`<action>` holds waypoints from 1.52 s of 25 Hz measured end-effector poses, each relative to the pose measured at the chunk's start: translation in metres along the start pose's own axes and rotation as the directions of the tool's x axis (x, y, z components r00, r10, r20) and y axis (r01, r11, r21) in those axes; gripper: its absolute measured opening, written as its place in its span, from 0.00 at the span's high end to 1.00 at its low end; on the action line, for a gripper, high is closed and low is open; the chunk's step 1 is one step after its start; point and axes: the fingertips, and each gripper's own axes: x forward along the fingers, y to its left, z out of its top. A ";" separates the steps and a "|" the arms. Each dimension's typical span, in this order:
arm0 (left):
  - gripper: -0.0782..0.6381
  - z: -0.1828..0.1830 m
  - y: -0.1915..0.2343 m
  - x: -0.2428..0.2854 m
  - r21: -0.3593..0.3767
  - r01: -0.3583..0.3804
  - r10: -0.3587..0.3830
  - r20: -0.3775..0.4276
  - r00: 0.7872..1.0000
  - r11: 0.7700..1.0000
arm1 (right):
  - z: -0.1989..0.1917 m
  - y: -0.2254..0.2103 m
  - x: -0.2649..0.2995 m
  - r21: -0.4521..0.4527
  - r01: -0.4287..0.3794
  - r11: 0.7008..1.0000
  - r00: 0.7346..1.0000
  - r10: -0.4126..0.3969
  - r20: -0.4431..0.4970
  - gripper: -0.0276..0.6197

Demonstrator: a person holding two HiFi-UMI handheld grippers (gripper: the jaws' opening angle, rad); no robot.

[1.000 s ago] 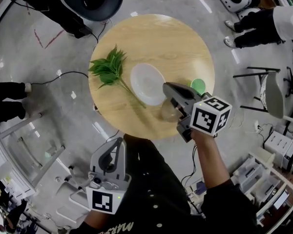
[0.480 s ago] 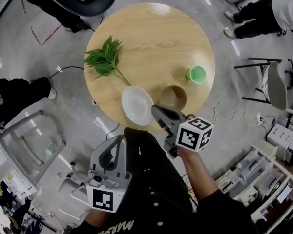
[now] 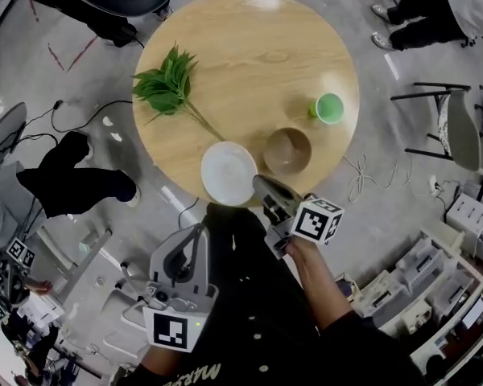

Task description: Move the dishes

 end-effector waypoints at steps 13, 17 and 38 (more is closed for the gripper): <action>0.87 -0.021 -0.006 0.002 -0.007 0.015 -0.016 -0.037 0.999 1.000 | -0.013 -0.048 -0.003 0.115 -0.057 0.992 0.997 0.050 0.061 0.93; 0.87 -0.024 -0.008 0.004 -0.006 0.019 -0.019 -0.038 0.999 1.000 | -0.016 -0.061 -0.003 0.073 0.015 0.997 1.000 -0.017 0.024 0.93; 0.87 -0.012 -0.011 0.004 0.013 0.011 -0.011 -0.020 1.000 1.000 | -0.018 -0.046 -0.016 -0.167 0.212 0.963 0.976 -0.216 -0.005 0.65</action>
